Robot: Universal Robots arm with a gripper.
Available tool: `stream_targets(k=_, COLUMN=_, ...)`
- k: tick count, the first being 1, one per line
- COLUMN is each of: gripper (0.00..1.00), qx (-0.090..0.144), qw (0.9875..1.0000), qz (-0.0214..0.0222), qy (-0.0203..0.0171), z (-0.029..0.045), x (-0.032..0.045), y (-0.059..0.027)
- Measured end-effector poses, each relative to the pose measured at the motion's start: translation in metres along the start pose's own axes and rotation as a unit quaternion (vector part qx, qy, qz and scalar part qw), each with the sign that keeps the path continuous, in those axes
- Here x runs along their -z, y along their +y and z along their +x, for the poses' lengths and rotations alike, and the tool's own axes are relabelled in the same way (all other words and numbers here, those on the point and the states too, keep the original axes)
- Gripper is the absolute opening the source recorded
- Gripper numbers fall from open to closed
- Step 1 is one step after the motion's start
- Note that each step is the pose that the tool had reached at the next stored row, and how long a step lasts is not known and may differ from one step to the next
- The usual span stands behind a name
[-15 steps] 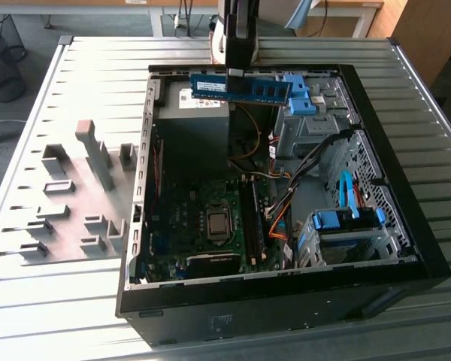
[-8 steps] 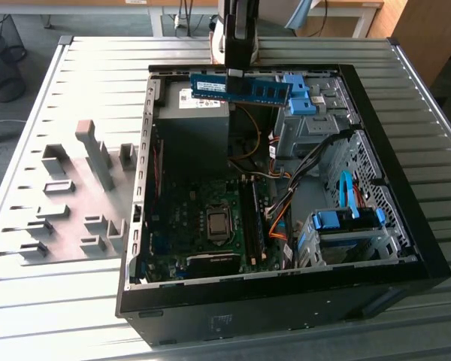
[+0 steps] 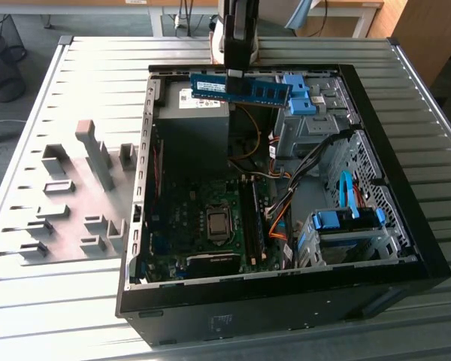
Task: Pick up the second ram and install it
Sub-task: 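Insert the second ram into the second slot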
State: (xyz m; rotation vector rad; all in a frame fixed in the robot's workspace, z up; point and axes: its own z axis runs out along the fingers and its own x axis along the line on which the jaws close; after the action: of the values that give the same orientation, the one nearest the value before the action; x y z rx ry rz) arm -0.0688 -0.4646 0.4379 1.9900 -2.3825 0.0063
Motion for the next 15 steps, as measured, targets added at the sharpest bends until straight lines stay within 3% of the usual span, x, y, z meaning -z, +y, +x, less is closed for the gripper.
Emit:
stream_targets(k=10, gripper=0.14, qx=-0.015, qw=0.9999, qz=-0.0005, qy=-0.0003, z=0.0000, x=-0.0008, y=0.0000)
stream_targets(k=15, gripper=0.14, qx=-0.050, qw=0.9987, qz=-0.0016, qy=-0.0009, z=-0.0001, x=-0.0019, y=0.0000)
